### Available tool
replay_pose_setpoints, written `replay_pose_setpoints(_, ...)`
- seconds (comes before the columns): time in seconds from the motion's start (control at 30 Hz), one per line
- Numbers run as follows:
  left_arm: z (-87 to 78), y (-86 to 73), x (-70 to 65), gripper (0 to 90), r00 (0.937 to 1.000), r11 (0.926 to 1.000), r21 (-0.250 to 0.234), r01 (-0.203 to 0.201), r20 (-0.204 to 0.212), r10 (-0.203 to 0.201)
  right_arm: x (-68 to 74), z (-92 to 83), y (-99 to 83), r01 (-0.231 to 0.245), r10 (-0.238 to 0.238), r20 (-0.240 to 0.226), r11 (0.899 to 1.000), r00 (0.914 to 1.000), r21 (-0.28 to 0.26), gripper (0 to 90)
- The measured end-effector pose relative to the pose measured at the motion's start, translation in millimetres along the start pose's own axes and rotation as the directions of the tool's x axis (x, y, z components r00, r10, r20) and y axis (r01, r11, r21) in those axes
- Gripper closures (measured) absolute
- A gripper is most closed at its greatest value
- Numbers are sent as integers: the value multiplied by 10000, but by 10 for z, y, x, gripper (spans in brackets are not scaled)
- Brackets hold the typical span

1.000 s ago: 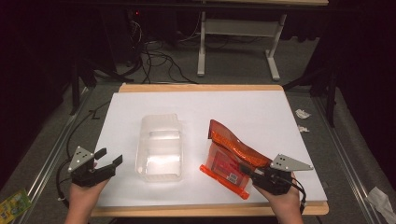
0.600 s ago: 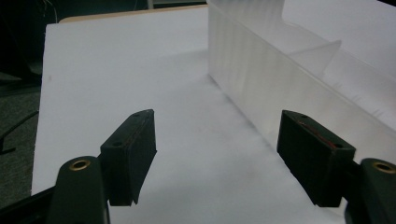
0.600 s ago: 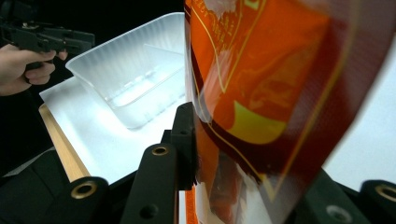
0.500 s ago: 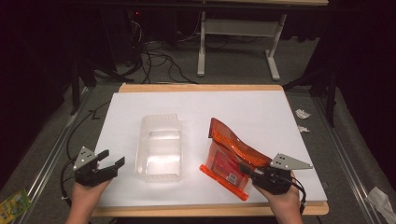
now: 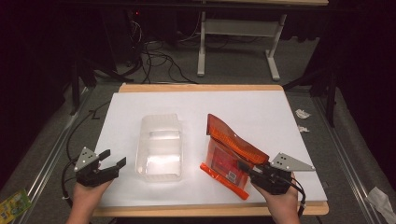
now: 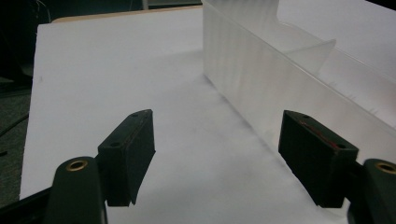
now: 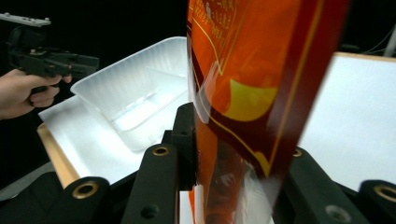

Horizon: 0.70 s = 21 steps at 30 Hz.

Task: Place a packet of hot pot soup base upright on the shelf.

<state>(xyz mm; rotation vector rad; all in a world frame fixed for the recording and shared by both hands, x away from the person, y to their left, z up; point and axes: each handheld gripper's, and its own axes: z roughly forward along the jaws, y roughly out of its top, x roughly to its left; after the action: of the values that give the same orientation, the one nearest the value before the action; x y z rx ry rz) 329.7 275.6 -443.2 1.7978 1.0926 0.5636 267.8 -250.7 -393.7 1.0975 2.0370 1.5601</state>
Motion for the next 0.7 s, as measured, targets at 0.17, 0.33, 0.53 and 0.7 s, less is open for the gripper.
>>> replay_pose_setpoints(0.17, 9, -7, -12, 257, 9999, 9999, -112, -20, 130, 21, 29, 7, 81, -15, 22, 221, 9995, 9998, -318, 726)
replay_pose_setpoints(0.33, 15, 1, -37, 250, 9993, 9994, -63, -333, 184, 334, 82, 90, 184, 175, -152, 506, 9989, 9986, -446, 727)
replay_pose_setpoints(0.53, 20, -1, -48, 252, 9986, 9990, 35, -435, 287, 434, 108, 262, 283, 26, 3, 584, 9988, 9983, -495, 727)
replay_pose_setpoints(0.7, 13, 8, -56, 272, 9982, 9984, 67, -564, 186, 562, 130, 341, 435, -9, 57, 630, 9971, 9980, -763, 728)
